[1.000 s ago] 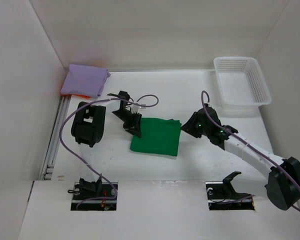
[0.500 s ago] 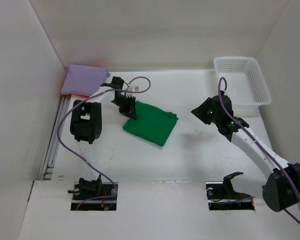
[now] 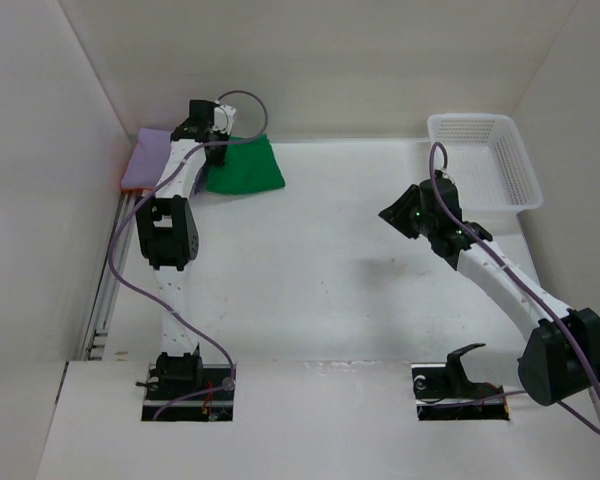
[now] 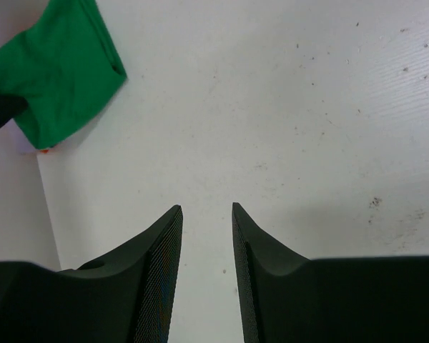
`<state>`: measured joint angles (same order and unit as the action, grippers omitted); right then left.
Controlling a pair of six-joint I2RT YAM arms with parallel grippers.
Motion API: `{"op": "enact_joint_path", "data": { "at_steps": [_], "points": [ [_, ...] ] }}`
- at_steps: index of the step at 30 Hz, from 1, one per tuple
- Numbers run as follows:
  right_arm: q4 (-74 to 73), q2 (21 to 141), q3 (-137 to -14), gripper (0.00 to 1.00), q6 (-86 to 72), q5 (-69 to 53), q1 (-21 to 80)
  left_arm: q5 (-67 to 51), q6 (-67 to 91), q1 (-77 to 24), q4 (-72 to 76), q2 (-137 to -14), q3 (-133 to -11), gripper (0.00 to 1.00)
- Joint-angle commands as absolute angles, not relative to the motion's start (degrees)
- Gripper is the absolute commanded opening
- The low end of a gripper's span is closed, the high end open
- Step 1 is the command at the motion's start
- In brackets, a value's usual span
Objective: Fold and stack the t-shirts
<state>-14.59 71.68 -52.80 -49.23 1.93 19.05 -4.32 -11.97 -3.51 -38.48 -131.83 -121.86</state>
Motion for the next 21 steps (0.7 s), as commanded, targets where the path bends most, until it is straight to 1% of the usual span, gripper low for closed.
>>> {"op": "enact_joint_path", "data": {
  "at_steps": [1, 12, 21],
  "points": [
    [-14.15, 71.98, -54.85, 0.39, -48.16, 2.37, 18.94, 3.33, -19.76, -2.77, -34.98, -131.31, -126.38, 0.00],
    [-14.33, 71.10, -53.17, 0.39, -48.08, 2.37, 18.15, 7.29, -29.53, 1.18, -28.57, -128.94, -127.44, 0.00],
    [-15.12, 72.07, -52.82, 0.39, -47.46, 1.67, 17.62, 4.93, -29.88, 6.02, -29.18, -126.48, -131.40, 0.00]
  ]
}}
